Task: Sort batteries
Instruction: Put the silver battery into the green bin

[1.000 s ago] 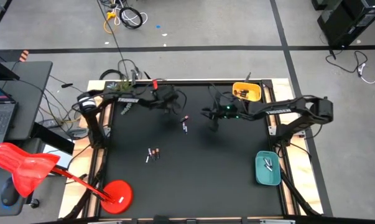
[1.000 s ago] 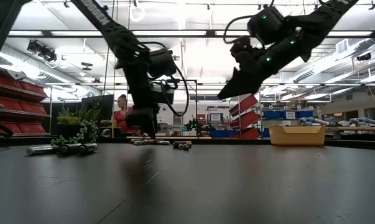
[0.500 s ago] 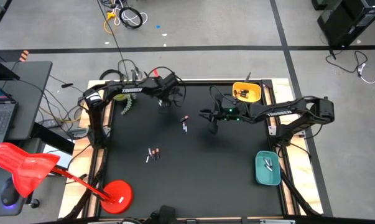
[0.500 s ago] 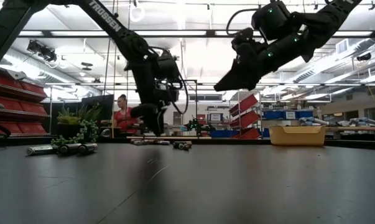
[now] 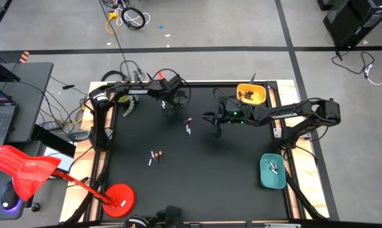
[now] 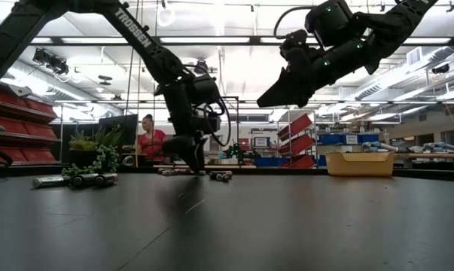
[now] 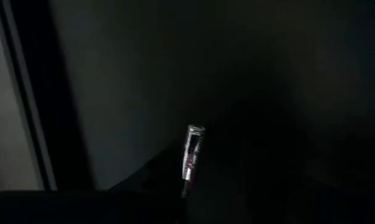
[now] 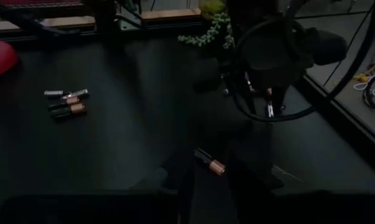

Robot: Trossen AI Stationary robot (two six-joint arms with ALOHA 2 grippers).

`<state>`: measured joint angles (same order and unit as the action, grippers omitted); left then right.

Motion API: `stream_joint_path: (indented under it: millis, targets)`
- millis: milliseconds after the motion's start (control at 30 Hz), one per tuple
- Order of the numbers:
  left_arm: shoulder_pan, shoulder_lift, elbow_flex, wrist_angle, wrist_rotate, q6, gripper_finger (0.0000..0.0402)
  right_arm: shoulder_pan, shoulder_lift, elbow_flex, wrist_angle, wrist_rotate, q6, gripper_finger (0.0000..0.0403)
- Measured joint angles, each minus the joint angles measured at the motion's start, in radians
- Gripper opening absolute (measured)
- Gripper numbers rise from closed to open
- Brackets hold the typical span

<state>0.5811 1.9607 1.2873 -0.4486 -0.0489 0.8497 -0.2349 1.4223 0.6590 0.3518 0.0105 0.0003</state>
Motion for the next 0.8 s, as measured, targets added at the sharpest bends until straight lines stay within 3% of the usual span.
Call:
stream_joint_path:
  millis: [467, 800]
  targets:
    - [0.042, 0.038, 0.004, -0.030, 0.122, -0.067, 0.0156, 0.026, 0.000, 0.000, 0.022, 0.000, -0.001, 0.0095]
    - [-0.005, 0.040, 0.003, -0.056, 0.064, -0.147, 0.0156, 0.026, 0.000, 0.000, 0.021, -0.002, 0.007, 0.0094]
